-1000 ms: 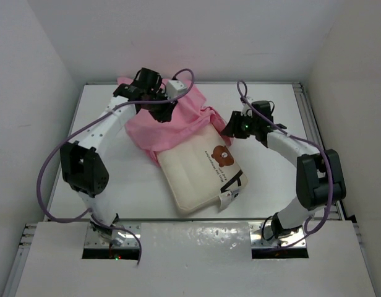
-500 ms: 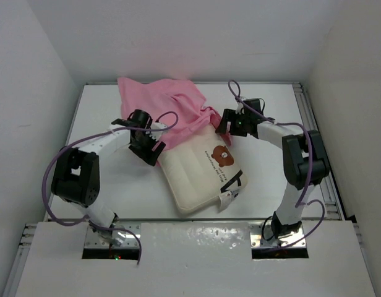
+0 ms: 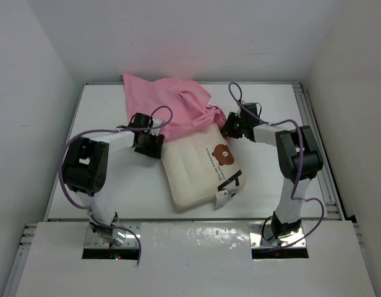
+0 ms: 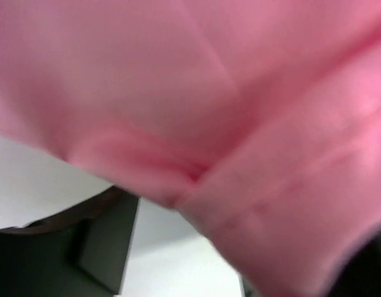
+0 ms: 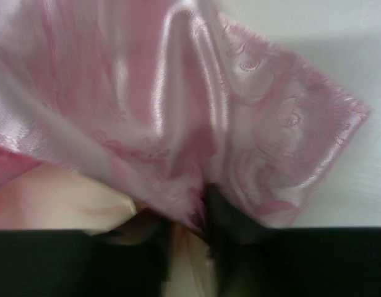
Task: Put the pillow into the pillowcase
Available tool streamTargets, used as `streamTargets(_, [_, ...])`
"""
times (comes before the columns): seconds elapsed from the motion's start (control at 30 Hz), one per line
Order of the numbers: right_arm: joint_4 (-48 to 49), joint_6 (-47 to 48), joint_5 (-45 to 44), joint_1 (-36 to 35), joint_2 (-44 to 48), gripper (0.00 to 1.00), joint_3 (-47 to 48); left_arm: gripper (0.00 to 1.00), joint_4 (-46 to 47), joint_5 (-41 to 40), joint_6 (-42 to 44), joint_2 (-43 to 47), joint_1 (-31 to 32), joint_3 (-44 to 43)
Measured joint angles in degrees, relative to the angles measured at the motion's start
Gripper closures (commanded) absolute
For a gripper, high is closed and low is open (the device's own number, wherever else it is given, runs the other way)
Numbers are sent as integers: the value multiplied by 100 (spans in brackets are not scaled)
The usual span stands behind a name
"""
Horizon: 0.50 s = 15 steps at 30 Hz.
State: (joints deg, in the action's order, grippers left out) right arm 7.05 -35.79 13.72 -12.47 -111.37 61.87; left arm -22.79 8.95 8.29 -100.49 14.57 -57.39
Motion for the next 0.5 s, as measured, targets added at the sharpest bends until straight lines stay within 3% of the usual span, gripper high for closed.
streamTargets(0.07, [92, -122, 74, -31, -26, 95, -153, 68, 243, 188, -188, -96, -26, -63])
streamTargets(0.13, [140, -186, 160, -42, 17, 100, -334, 100, 437, 501, -319, -164, -55, -83])
streamTargets(0.33, [-424, -50, 612, -33, 739, 100, -796, 100, 289, 1325, -380, -111, -319, -238])
streamTargets(0.5, [-1067, 7, 1281, 96, 1716, 100, -409, 100, -868, 1528, 160, -52, -778, -1628])
